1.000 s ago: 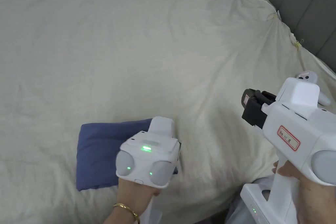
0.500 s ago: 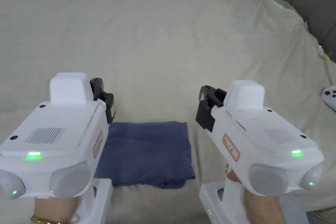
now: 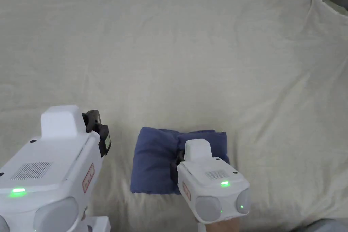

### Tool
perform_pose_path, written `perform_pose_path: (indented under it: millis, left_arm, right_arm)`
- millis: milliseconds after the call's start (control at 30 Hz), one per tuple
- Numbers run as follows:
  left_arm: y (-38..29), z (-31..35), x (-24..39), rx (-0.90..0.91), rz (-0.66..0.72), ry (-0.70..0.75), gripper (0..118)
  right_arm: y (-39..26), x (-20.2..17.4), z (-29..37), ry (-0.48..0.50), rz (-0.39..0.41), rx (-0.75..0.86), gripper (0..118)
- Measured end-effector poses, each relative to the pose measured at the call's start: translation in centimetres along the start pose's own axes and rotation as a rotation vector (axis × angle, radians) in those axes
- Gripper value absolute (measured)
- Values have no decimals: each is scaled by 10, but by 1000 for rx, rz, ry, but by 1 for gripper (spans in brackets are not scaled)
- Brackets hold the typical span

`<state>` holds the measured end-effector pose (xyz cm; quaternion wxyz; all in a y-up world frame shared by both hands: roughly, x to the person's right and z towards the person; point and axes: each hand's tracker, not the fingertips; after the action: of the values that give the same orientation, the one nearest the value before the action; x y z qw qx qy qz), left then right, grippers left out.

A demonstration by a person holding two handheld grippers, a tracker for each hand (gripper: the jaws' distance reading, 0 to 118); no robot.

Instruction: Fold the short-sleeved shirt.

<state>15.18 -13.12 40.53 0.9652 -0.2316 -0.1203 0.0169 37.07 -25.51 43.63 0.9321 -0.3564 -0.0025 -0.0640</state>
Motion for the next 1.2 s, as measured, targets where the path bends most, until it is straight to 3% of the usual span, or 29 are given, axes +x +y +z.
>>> perform_pose_path:
  millis: [67, 100, 133, 167, 200, 233, 267, 367, 533, 600, 733, 900, 1033, 1200]
  left_arm:
    - [4, -3, -3, -11, 10, -11, 3]
    - [6, -7, -6, -30, 35, -35, 13]
    - [9, -11, -9, -50, 79, -51, 31]
    - [12, -17, -13, -76, 118, -88, 69]
    - [15, -22, -16, -114, 143, -126, 95]
    - [19, -31, -20, -167, 176, -177, 114]
    - [22, -39, -24, -215, 217, -236, 118]
    - [24, -61, -38, -291, 329, -461, 118]
    - [-5, -119, -47, -594, 471, -790, 118]
    - [-25, -138, -50, -692, 484, -810, 118]
    - [-50, -159, -52, -799, 456, -716, 118]
    - [-57, -166, -50, -824, 462, -848, 116]
    - [-60, -179, -47, -876, 554, -935, 116]
    - [-57, -187, -31, -902, 489, -972, 111]
  right_arm:
    - [2, 0, 1, -3, -3, 5, 0]
    - [4, 1, 0, -2, -13, -3, 0]
    - [5, 2, -1, 1, -23, -7, 0]
    - [5, 3, 1, 4, -30, -8, 0]
    - [5, 3, 2, 4, -36, -10, 0]
    - [7, 2, 2, 3, -43, -15, 0]
    - [8, 2, 2, 2, -46, -21, 0]
    - [10, 3, 2, 3, -45, -36, 0]
    - [12, 4, 4, 7, -56, -51, 0]
    - [12, 4, 4, 8, -61, -53, 0]
    - [13, 6, 3, 14, -75, -58, 0]
    - [14, 9, 3, 25, -86, -66, 0]
    - [15, 11, 2, 34, -106, -71, 0]
    - [17, 15, 2, 46, -137, -85, 0]
